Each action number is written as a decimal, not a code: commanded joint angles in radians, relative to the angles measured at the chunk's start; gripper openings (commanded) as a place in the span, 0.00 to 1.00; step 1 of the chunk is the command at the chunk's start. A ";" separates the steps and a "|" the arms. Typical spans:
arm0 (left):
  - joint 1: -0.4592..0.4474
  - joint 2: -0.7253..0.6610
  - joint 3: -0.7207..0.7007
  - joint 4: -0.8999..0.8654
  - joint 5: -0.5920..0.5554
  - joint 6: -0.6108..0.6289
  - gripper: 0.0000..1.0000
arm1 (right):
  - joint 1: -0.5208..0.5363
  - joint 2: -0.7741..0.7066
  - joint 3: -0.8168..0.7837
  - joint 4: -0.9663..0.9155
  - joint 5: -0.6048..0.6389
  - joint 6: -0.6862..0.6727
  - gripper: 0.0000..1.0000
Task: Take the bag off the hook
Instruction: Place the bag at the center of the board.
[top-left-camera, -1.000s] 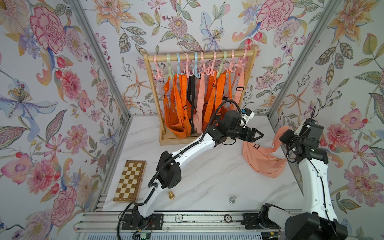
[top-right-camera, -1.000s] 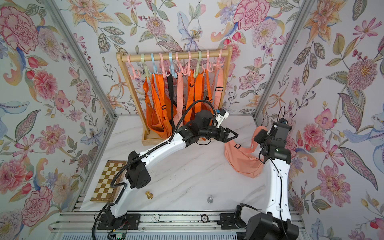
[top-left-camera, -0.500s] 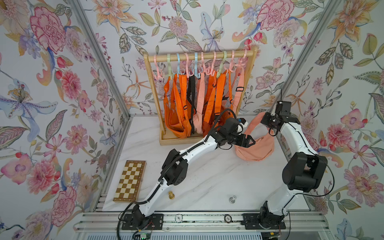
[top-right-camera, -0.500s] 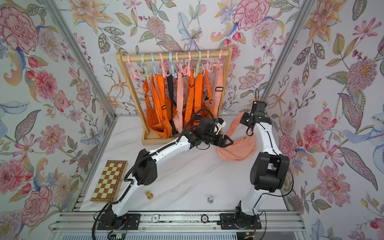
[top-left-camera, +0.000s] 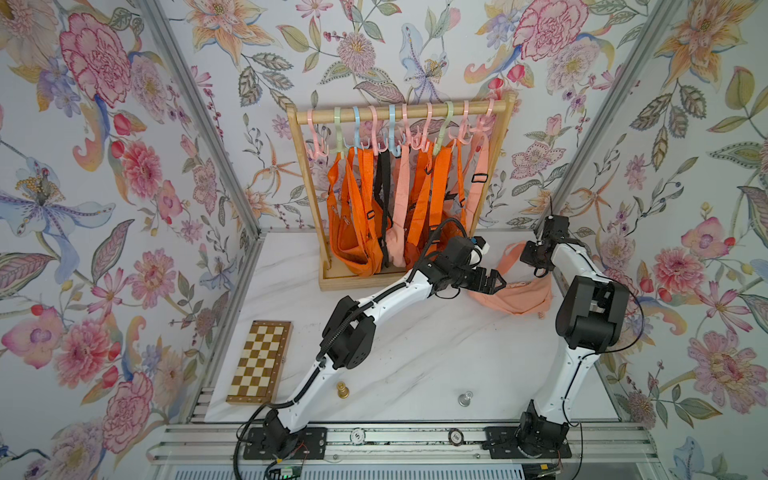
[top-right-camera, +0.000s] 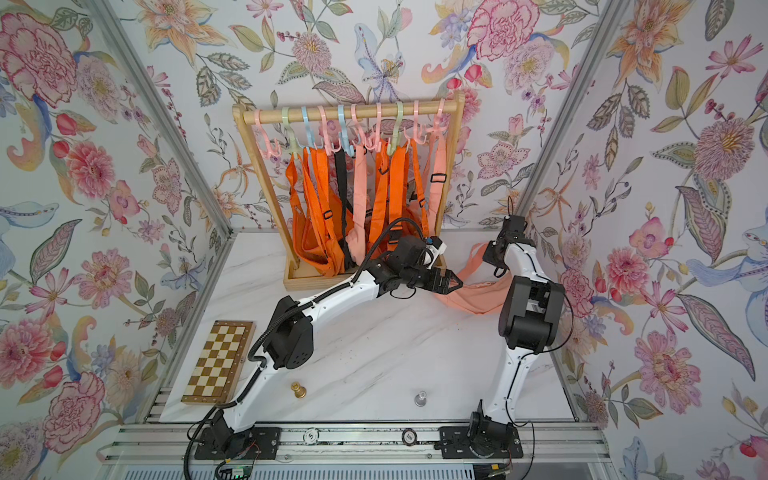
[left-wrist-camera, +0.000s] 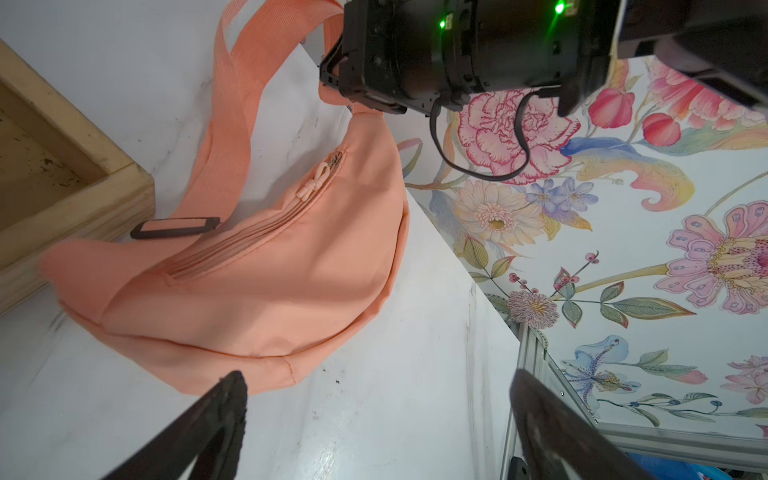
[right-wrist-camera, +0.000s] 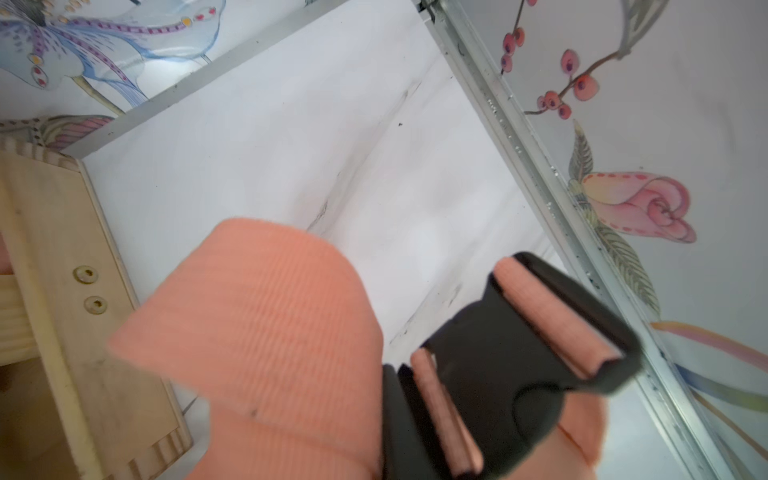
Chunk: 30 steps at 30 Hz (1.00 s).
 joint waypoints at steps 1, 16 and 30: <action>0.012 0.009 0.005 -0.006 -0.017 0.002 0.99 | -0.003 0.037 0.060 -0.046 0.006 -0.018 0.30; 0.018 -0.043 -0.003 -0.004 -0.026 0.016 0.99 | 0.078 -0.130 0.016 -0.090 0.095 -0.042 0.85; 0.044 -0.279 -0.303 0.127 -0.068 0.014 0.99 | 0.188 -0.412 -0.400 0.012 0.002 0.008 0.34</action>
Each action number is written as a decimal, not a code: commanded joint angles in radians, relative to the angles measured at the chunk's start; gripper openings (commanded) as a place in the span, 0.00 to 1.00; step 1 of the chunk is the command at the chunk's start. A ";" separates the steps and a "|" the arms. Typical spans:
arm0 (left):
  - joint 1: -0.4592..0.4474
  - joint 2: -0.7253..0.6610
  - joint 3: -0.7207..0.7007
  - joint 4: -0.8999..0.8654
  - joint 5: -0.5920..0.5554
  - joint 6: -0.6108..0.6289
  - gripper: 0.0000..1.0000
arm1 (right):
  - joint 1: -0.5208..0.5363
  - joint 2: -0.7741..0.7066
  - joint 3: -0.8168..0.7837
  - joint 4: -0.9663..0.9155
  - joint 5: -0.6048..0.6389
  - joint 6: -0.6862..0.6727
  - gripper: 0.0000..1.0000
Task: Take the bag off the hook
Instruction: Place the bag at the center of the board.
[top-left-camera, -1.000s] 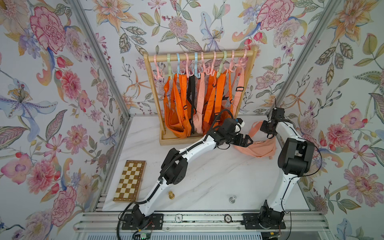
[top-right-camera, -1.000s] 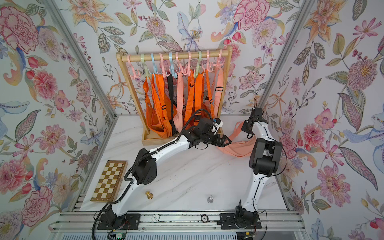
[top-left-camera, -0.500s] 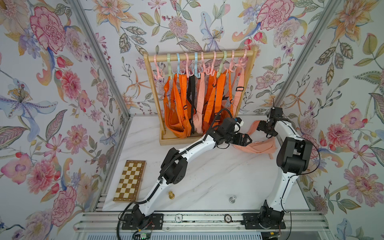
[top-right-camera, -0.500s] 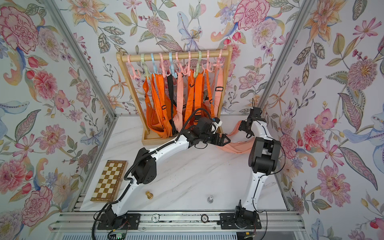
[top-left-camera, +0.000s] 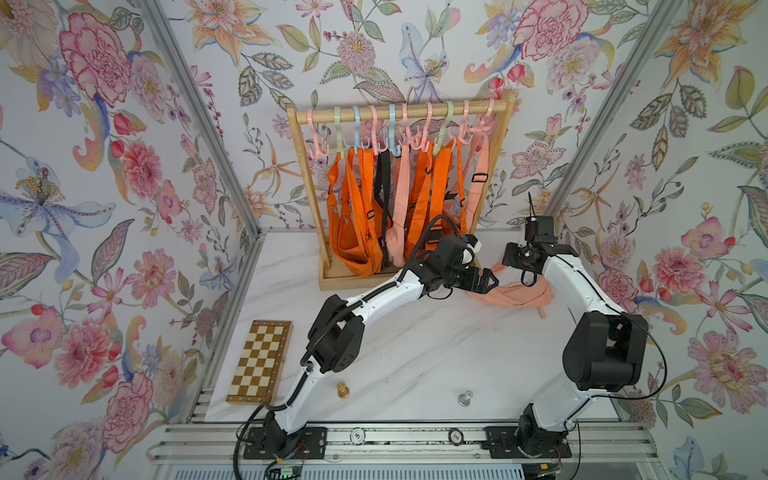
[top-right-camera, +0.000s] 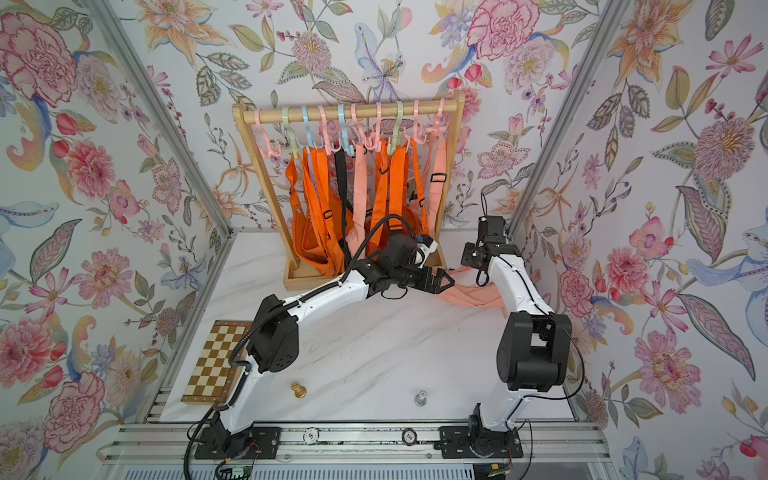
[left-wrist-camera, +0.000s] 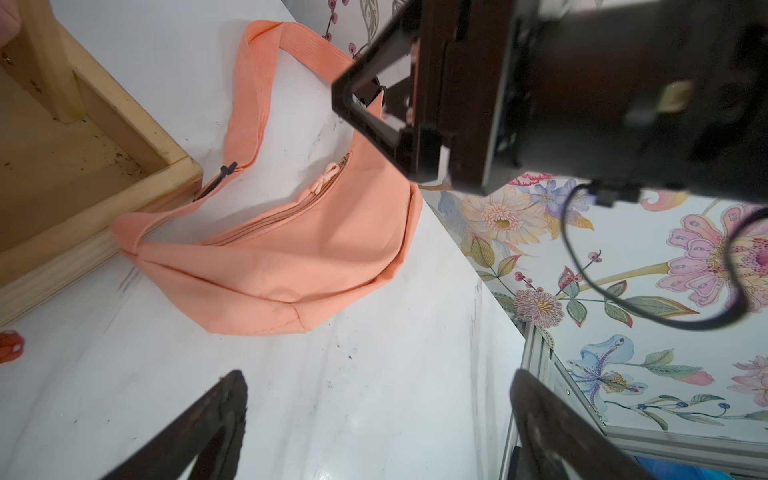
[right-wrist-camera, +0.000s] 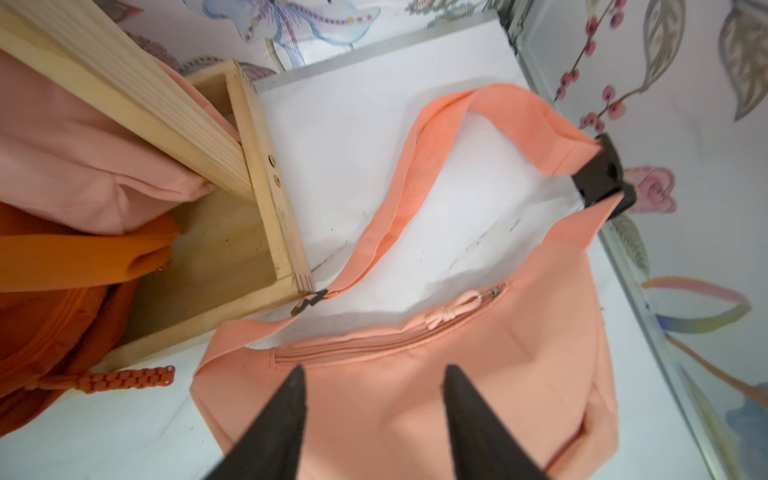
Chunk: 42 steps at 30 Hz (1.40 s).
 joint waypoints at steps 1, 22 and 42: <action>0.035 -0.119 -0.099 0.095 -0.026 -0.002 0.99 | -0.001 0.002 -0.069 0.011 -0.046 0.020 0.32; 0.161 -0.432 -0.425 0.213 -0.058 -0.008 0.99 | -0.017 -0.055 -0.386 0.040 -0.074 0.095 0.28; 0.204 -0.607 -0.344 0.041 -0.344 0.139 1.00 | 0.110 -0.280 -0.088 -0.125 0.044 0.044 0.41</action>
